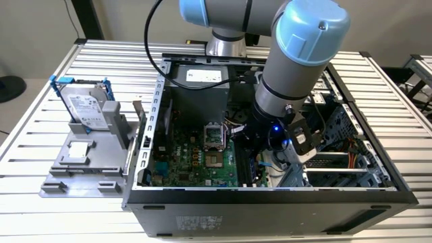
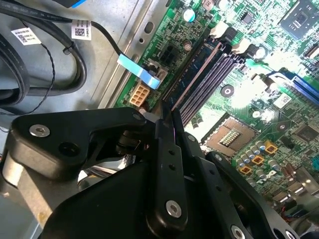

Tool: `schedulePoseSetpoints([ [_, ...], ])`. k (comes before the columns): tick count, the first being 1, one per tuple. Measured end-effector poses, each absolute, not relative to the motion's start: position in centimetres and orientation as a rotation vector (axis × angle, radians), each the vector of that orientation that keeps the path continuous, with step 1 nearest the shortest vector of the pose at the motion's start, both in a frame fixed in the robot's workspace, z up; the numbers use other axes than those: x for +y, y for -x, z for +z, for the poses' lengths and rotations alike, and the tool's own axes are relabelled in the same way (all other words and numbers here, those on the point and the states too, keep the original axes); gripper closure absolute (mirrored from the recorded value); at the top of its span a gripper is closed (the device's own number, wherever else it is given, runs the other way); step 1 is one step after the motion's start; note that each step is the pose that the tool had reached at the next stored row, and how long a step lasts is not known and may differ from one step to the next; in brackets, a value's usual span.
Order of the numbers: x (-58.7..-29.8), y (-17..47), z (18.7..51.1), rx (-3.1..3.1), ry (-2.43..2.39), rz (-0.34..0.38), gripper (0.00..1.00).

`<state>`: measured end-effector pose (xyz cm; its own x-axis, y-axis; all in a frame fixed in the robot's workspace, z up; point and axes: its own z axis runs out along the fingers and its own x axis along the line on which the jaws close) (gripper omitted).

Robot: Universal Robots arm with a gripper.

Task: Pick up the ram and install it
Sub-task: 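Insert the ram into the slot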

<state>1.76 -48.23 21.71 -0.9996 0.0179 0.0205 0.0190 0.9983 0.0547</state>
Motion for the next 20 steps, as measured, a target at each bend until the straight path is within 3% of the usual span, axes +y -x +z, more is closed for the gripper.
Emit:
schedulePoseSetpoints([
  [16, -48.21, -1.76, 21.45, -3.120, 0.029, -0.085, 1.00],
  [17, -48.22, -1.77, 21.46, -3.120, 0.029, -0.084, 0.00],
  [20, -48.22, -1.75, 21.73, -3.120, 0.029, -0.089, 0.00],
])
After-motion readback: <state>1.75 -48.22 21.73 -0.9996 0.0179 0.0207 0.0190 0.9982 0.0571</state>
